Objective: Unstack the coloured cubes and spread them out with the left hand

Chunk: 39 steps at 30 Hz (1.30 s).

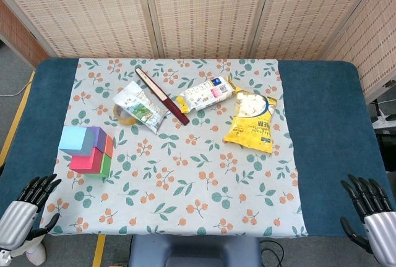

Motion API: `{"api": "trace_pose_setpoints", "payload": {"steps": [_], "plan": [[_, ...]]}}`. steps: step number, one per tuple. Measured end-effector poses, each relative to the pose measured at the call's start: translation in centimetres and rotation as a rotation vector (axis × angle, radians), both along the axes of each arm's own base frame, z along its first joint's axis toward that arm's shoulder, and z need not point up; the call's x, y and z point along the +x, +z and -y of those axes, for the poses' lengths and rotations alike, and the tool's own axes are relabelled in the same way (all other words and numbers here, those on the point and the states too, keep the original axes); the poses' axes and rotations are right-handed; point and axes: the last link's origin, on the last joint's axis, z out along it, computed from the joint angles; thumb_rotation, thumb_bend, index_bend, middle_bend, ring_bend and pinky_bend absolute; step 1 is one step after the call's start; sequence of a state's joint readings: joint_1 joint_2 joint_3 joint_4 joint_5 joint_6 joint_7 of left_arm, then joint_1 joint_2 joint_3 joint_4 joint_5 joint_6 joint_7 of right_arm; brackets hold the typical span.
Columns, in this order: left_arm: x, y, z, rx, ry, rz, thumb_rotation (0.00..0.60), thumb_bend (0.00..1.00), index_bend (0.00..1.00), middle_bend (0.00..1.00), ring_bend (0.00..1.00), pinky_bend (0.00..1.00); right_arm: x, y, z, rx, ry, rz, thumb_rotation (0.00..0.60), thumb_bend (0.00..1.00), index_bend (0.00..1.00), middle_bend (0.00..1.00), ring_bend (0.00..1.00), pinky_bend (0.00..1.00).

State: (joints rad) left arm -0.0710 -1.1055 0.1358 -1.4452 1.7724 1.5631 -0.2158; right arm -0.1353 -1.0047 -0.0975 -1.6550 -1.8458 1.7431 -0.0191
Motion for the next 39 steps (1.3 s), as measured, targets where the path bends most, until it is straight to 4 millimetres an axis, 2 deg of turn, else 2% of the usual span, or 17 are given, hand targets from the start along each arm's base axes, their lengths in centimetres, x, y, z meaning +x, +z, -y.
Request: {"api": "trace_pose_setpoints", "payload": {"steps": [8,13,19,24,32,39], "plan": [[0.3,-0.6,-0.1,-0.017,-0.013,0.005,0.6,0.4,0.0,0.0,0.0,0.0,0.1,0.0,-0.2,0.006,0.015,0.006,0.6,0.33,0.0,0.0,0.0,0.0],[2.2,-1.5,-1.6,0.025,-0.092,0.083,0.6,0.36,0.0,0.0,0.0,0.0,0.6,0.2,-1.2,-0.02,0.065,0.007,0.6,0.33,0.0,0.0,0.0,0.0],[5.1,-1.1,-5.1,0.09,-0.131,0.071,0.6,0.37,0.0,0.0,0.0,0.0,1.3,0.9,-2.8,-0.06,0.126,0.027,0.6,0.33,0.0,0.0,0.0,0.0],[7.0,-0.1,-8.6,0.12,-0.103,0.054,0.6,0.36,0.0,0.0,0.0,0.0,0.9,0.5,-2.6,-0.045,0.092,0.009,0.6,0.33,0.0,0.0,0.0,0.0],[8.4,-0.3,-13.7,0.094,-0.05,0.004,0.6,0.36,0.0,0.0,0.0,0.0,0.4,-0.3,-1.1,-0.006,0.032,-0.015,0.6,0.33,0.0,0.0,0.0,0.0],[8.4,-1.1,-16.4,0.033,0.0,-0.035,0.6,0.36,0.0,0.02,0.01,0.03,0.2,0.1,-0.6,-0.006,-0.003,-0.015,0.6,0.33,0.0,0.0,0.0,0.0]]}}
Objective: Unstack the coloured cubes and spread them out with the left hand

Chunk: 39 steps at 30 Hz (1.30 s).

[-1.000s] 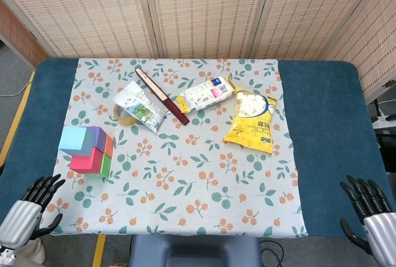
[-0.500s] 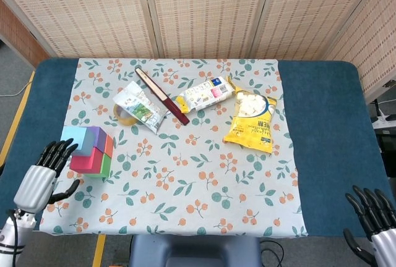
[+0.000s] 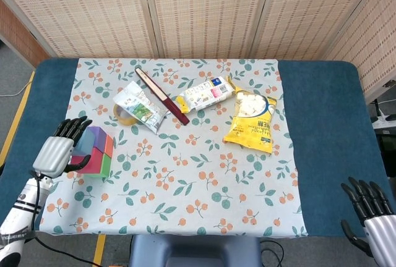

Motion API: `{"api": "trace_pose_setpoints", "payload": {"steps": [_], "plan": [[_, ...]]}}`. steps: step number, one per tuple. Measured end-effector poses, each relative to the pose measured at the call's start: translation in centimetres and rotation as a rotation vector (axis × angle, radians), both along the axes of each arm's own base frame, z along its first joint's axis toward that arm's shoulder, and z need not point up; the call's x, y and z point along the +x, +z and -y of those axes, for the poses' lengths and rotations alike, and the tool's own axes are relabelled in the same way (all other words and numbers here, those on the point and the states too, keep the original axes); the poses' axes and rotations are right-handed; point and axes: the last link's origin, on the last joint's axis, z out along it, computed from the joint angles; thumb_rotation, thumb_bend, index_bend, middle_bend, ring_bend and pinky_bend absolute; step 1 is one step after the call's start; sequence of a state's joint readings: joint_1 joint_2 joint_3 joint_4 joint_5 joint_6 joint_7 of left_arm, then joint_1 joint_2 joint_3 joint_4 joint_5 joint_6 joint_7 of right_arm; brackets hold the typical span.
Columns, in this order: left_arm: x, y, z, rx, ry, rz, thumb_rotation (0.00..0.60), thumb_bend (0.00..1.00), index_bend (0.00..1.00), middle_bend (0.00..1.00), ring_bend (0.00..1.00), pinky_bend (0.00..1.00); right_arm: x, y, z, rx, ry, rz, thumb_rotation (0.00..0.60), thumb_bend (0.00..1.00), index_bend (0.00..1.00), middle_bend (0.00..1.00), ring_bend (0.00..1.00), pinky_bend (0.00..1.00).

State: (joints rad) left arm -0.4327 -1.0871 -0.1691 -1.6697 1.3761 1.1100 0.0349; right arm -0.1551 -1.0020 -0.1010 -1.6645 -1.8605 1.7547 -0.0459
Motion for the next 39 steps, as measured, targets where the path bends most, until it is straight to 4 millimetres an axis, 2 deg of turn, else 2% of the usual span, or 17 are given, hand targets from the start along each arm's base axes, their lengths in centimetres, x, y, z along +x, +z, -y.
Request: {"api": "trace_pose_setpoints", "payload": {"steps": [2,4,6,7,10,15,21,28,31,34,39], "plan": [[-0.2,-0.1,-0.5,-0.005,0.015,-0.007,0.6,0.36,0.08,0.13,0.07,0.07,0.0,0.1,0.0,-0.002,-0.001,0.003,0.6,0.33,0.0,0.0,0.0,0.0],[-0.3,-0.1,-0.8,-0.001,0.025,-0.007,0.6,0.35,0.3,0.36,0.26,0.16,0.0,0.2,0.0,-0.002,-0.002,0.002,0.6,0.33,0.0,0.0,0.0,0.0],[-0.4,-0.1,-1.2,0.012,0.029,-0.001,0.6,0.34,0.44,0.52,0.4,0.2,-0.1,0.2,0.0,0.004,-0.008,-0.001,0.6,0.33,0.0,0.0,0.0,0.0],[-0.4,-0.2,-1.4,0.019,0.027,-0.001,0.6,0.35,0.49,0.59,0.45,0.21,-0.2,0.2,0.0,0.008,-0.013,-0.001,0.6,0.33,0.0,0.0,0.0,0.0],[-0.7,-0.2,-2.0,0.039,0.024,-0.003,0.6,0.36,0.58,0.72,0.57,0.24,-0.2,0.2,0.1,0.014,-0.027,0.0,0.6,0.33,0.0,0.0,0.0,0.0],[-0.4,0.1,-2.6,0.054,-0.001,0.032,0.6,0.38,0.62,0.76,0.62,0.26,-0.2,0.1,0.1,0.009,-0.033,-0.011,0.6,0.33,0.0,0.0,0.0,0.0],[1.2,0.4,-3.4,0.085,-0.089,0.071,0.6,0.4,0.62,0.76,0.63,0.34,-0.3,-0.1,0.3,0.023,-0.051,-0.024,0.6,0.33,0.0,0.0,0.0,0.0],[3.7,-1.0,-4.4,0.067,-0.164,0.093,0.6,0.41,0.62,0.75,0.63,0.38,-0.4,0.1,0.3,0.021,-0.059,-0.019,0.6,0.33,0.0,0.0,0.0,0.0],[5.8,-2.5,-4.7,0.032,-0.215,0.097,0.6,0.41,0.62,0.75,0.63,0.39,-0.5,0.1,0.5,0.023,-0.063,-0.016,0.6,0.33,0.0,0.0,0.0,0.0],[8.2,-4.8,-4.8,-0.015,-0.263,0.103,0.6,0.41,0.61,0.74,0.63,0.39,-0.5,0.0,0.6,0.026,-0.062,-0.004,0.6,0.33,0.0,0.0,0.0,0.0],[11.9,-10.1,-4.3,-0.101,-0.331,0.114,0.6,0.41,0.6,0.71,0.61,0.38,-0.6,0.1,0.9,0.036,-0.063,0.027,0.6,0.33,0.0,0.0,0.0,0.0]]}}
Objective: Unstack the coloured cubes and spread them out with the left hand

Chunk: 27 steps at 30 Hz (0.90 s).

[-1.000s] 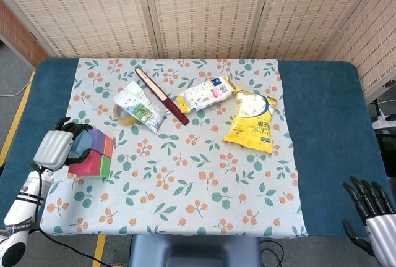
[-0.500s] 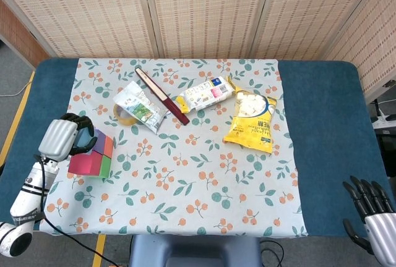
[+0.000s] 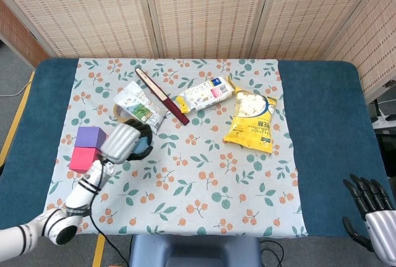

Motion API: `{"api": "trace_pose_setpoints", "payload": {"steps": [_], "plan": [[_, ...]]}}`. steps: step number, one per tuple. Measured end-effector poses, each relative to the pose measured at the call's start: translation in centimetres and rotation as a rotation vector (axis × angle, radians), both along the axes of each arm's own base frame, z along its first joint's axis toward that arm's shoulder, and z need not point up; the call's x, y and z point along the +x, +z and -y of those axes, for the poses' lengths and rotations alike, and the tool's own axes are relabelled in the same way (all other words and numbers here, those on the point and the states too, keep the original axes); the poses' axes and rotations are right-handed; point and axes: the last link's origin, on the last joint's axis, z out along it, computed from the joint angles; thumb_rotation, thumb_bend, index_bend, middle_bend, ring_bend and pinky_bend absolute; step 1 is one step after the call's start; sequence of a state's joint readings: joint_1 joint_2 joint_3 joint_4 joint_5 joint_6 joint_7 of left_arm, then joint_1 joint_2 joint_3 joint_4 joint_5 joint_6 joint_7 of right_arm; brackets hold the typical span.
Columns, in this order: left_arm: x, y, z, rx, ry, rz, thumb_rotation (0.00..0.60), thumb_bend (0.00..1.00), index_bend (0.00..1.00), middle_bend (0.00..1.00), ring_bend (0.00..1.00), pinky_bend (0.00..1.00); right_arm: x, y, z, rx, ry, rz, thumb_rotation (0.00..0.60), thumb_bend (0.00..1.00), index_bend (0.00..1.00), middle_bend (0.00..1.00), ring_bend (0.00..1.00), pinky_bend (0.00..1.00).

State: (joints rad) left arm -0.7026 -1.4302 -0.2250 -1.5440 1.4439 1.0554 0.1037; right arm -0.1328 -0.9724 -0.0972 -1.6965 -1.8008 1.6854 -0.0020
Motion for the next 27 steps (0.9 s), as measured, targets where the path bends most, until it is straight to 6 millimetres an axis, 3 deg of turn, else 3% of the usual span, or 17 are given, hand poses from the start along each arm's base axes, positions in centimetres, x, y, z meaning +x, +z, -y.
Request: {"api": "trace_pose_setpoints", "payload": {"steps": [3,8,10,13,14,21,27], "plan": [[1.6,-3.6,0.6,-0.048,-0.027,-0.01,0.6,0.41,0.58,0.67,0.58,0.33,-0.1,0.2,0.2,0.005,0.0,0.018,0.6,0.33,0.0,0.0,0.0,0.0],[2.5,-8.6,1.1,-0.09,-0.049,-0.049,0.6,0.41,0.48,0.51,0.43,0.2,-0.3,0.7,0.4,0.006,-0.007,0.037,0.6,0.33,0.0,0.0,0.0,0.0],[2.5,-10.1,1.2,-0.098,-0.055,-0.06,0.6,0.39,0.36,0.38,0.3,0.15,-0.4,0.8,0.5,0.007,-0.008,0.043,0.6,0.33,0.0,0.0,0.0,0.0],[2.5,-12.3,1.5,-0.132,-0.053,-0.069,0.6,0.33,0.05,0.07,0.05,0.03,-0.5,1.0,0.5,0.01,-0.012,0.052,0.6,0.33,0.0,0.0,0.0,0.0],[2.5,-12.9,1.5,-0.15,-0.049,-0.076,0.6,0.31,0.01,0.02,0.01,0.01,-0.5,1.0,0.6,0.01,-0.012,0.054,0.6,0.33,0.0,0.0,0.0,0.0],[2.9,-12.8,2.4,-0.205,-0.047,-0.052,0.6,0.3,0.0,0.0,0.0,0.0,-0.4,0.9,0.4,0.012,-0.005,0.05,0.6,0.33,0.0,0.0,0.0,0.0],[3.4,-9.7,3.9,-0.21,-0.084,-0.009,0.6,0.29,0.0,0.0,0.0,0.0,-0.3,0.5,0.4,0.023,-0.002,0.041,0.6,0.33,0.0,0.0,0.0,0.0]]}}
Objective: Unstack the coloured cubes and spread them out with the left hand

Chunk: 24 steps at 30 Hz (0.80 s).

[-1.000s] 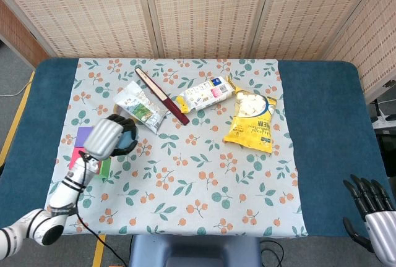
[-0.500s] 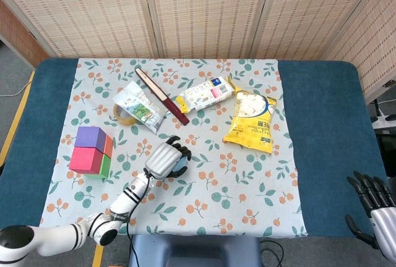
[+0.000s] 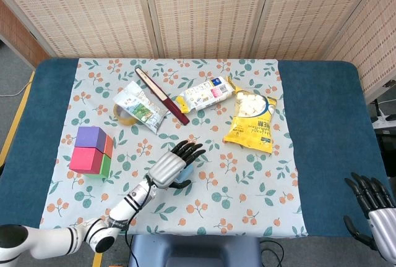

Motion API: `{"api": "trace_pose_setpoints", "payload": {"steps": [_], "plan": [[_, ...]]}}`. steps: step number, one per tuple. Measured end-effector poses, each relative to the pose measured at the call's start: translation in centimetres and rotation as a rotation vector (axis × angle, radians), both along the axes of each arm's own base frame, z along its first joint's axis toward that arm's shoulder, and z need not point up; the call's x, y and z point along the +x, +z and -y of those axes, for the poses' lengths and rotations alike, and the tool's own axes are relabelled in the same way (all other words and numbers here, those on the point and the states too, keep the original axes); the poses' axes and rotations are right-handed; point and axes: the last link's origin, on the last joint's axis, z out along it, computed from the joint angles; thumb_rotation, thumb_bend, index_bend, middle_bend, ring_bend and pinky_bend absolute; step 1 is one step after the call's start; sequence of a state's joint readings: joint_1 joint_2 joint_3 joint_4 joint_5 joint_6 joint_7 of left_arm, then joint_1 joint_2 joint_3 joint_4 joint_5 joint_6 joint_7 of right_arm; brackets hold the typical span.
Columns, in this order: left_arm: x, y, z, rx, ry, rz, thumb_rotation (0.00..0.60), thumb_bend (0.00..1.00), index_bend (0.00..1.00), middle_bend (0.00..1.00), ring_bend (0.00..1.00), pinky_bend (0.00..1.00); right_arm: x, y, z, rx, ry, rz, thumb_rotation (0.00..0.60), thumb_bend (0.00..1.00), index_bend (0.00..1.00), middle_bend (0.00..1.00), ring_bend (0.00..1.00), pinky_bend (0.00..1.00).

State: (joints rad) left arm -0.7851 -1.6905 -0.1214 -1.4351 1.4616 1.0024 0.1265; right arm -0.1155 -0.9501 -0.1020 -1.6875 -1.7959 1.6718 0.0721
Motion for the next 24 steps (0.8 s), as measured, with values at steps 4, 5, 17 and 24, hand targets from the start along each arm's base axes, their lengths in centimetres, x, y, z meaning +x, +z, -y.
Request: {"api": "trace_pose_setpoints", "payload": {"steps": [4,5,17,24], "plan": [[-0.5,3.8,1.3,0.039,-0.016,0.013,0.6,0.28,0.0,0.0,0.0,0.01,0.1,-0.3,0.0,0.013,0.002,-0.005,0.6,0.33,0.0,0.0,0.0,0.0],[-1.0,5.2,1.7,0.064,-0.017,0.009,0.6,0.28,0.0,0.0,0.0,0.01,0.1,-0.4,-0.1,0.016,0.005,-0.005,0.6,0.33,0.0,0.0,0.0,0.0],[-12.9,15.7,5.6,0.377,0.173,-0.202,0.6,0.28,0.01,0.07,0.06,0.06,0.4,-0.5,-0.7,0.022,0.027,-0.008,0.6,0.33,0.0,0.0,0.0,0.0],[-18.8,19.2,8.3,0.502,0.359,-0.292,0.6,0.28,0.05,0.24,0.17,0.12,0.3,-0.5,-0.5,0.02,0.018,-0.015,0.6,0.33,0.0,0.0,0.0,0.0]]}}
